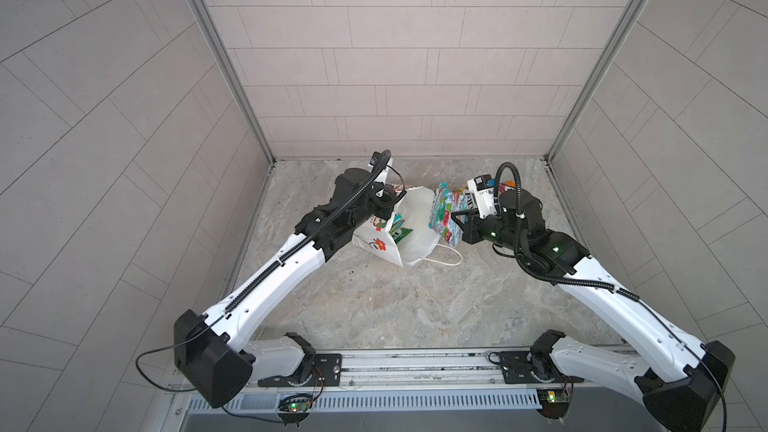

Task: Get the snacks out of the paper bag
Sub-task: 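Lift the teal Mint Blossom packet out of the bag with the right gripper, then lower the teal packet onto the table nearer the robot, open right gripper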

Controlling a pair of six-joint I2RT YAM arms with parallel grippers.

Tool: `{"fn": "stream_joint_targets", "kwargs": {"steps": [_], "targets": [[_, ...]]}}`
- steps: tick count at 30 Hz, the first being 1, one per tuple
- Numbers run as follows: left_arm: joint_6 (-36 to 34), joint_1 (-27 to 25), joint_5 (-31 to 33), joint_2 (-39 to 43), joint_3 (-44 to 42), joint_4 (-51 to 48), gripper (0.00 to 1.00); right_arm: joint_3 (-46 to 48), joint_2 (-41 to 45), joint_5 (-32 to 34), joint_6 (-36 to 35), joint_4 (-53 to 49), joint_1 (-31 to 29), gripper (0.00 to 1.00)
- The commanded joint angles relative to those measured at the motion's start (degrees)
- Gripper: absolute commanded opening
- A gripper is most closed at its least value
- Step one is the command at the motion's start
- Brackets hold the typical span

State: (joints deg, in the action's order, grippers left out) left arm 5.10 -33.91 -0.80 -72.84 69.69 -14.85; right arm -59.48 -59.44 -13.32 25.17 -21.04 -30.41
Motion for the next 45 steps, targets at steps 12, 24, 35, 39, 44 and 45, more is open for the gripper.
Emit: {"fn": "stream_joint_targets", "kwargs": {"steps": [12, 24, 35, 39, 44, 45], "targets": [[-0.1, -0.3, 1.1, 1.6, -1.0, 0.8, 0.00, 2.1, 3.5, -1.3, -2.6, -5.7, 15.0, 0.00], [-0.4, -0.5, 0.8, 1.8, -1.0, 0.8, 0.00, 7.9, -3.6, -14.5, -1.1, -2.4, 17.8, 0.00], [-0.5, -0.6, 1.0, 1.8, -1.1, 0.8, 0.00, 9.7, -11.7, -28.6, 3.0, 5.3, 17.2, 0.00], [-0.7, -0.7, 1.1, 1.7, -1.1, 0.8, 0.00, 10.3, -13.9, -29.9, 2.9, 6.7, 17.2, 0.00], [-0.7, -0.8, 1.1, 1.8, -1.1, 0.8, 0.00, 10.5, -17.4, -26.9, -1.1, 4.4, 17.2, 0.00], [-0.9, -0.8, 1.2, 1.8, -1.1, 0.8, 0.00, 10.3, -18.2, -26.0, -1.6, 3.5, 17.3, 0.00]]}}
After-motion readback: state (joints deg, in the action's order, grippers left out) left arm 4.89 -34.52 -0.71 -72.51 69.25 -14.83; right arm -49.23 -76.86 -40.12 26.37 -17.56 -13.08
